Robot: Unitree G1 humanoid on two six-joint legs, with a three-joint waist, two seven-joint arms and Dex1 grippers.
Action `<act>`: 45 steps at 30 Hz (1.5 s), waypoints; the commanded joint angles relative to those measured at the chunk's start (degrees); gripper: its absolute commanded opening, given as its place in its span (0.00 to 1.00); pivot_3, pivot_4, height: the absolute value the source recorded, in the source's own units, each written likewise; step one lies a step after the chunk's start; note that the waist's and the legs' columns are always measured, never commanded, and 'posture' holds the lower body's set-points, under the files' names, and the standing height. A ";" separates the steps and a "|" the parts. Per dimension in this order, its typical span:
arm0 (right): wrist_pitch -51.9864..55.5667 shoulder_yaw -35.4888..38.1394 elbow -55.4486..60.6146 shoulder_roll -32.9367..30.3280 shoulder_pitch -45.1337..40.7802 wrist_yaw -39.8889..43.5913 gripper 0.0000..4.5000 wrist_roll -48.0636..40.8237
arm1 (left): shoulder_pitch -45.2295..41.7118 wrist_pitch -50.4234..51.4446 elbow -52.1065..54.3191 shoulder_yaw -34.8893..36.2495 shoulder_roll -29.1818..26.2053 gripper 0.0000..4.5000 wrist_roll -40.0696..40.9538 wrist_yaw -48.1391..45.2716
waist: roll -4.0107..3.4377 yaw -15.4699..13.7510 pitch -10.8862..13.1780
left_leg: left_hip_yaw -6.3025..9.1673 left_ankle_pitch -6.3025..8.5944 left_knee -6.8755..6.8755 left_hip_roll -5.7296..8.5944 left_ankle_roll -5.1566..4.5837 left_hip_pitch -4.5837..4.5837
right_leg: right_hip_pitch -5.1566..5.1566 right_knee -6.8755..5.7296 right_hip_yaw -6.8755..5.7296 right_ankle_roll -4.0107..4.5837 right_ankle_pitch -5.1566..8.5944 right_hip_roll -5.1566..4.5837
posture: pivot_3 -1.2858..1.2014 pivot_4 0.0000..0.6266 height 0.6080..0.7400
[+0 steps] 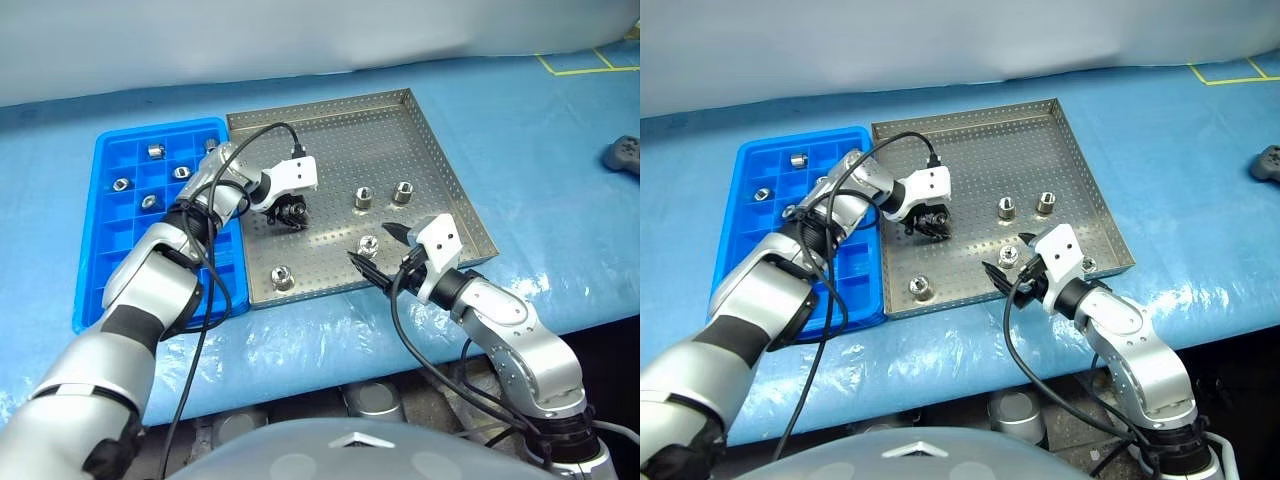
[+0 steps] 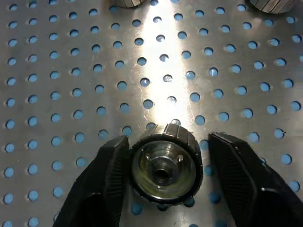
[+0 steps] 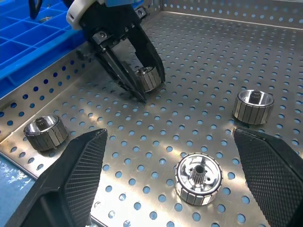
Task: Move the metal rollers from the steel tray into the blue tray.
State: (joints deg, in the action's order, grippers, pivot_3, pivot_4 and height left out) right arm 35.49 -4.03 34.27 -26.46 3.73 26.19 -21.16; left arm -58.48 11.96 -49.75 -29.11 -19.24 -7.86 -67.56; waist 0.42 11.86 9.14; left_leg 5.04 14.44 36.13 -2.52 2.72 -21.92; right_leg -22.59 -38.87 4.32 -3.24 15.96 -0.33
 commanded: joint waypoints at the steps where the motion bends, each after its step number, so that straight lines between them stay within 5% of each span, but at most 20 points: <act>1: -0.81 0.05 1.02 0.43 -1.61 0.03 1.00 -0.05 | 1.32 1.30 6.41 5.43 -1.84 0.38 2.68 0.43 | -0.01 -0.04 0.01 | 0.00 0.00 0.00 0.00 0.00 0.00 | -0.01 0.00 0.00 0.01 0.00 0.00 | 0.42 0.24 1.00; 8: -0.65 -1.99 0.67 1.10 -3.69 0.72 1.00 -0.05 | 14.18 13.48 33.82 23.12 -7.55 0.38 8.38 15.38 | -0.10 -0.18 0.07 | 0.00 0.00 -0.04 -0.08 0.00 0.00 | -0.05 -0.04 0.03 0.21 -0.12 0.00 | 0.44 0.24 1.00; 12: -0.95 -5.07 0.12 2.10 -7.49 1.66 1.00 0.21 | 26.86 22.77 53.18 36.68 -5.88 0.38 9.97 29.75 | -0.13 -0.76 0.06 | 0.00 -0.01 0.00 -0.08 0.02 0.06 | -0.02 -0.16 0.03 0.22 -0.13 -0.03 | 0.46 0.24 1.00; 17: -4.83 -8.84 -3.10 4.65 -11.58 3.29 1.00 2.09 | 39.67 26.32 67.34 45.24 -1.06 0.38 7.96 44.17 | -0.11 -3.32 0.06 | 0.07 -0.06 0.06 -0.06 0.11 0.15 | 0.08 -0.19 -0.07 0.21 -0.14 -0.06 | 0.49 0.24 1.00; 25: -6.65 -12.16 -6.35 5.33 -13.96 6.28 1.00 3.49 | 47.40 22.11 66.21 50.41 3.92 0.38 5.86 59.04 | -0.06 -7.93 0.03 | 0.10 -0.18 0.09 0.03 0.32 0.16 | 0.13 -0.18 -0.15 0.20 -0.19 -0.17 | 0.49 0.24 1.00; 37: -6.76 -11.86 -5.16 5.50 -12.11 5.78 1.00 4.57 | 47.31 23.50 58.86 48.51 3.27 0.38 9.15 60.11 | -0.08 -7.28 -0.01 | 0.11 -0.27 0.03 0.01 0.48 0.24 | 0.17 -0.19 -0.17 0.19 -0.20 -0.15 | 0.47 0.24 1.00; 45: -6.66 -10.84 -4.10 5.43 -10.36 4.63 1.00 5.05 | 49.92 28.29 68.32 49.10 3.90 0.94 10.12 61.96 | -0.07 -5.60 -0.01 | 0.10 -0.27 -0.01 -0.01 0.48 0.24 | 0.15 -0.19 -0.14 0.19 -0.20 -0.13 | 0.47 0.24 1.00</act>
State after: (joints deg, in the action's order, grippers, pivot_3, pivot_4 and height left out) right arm 30.04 -15.92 27.72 -21.25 -6.65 31.03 -15.89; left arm -8.24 39.73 14.23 18.95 -15.14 1.93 -6.79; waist 0.34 6.26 9.13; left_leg 5.14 14.18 36.11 -2.53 3.20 -21.68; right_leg -22.45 -39.05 4.18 -3.05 15.77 -0.46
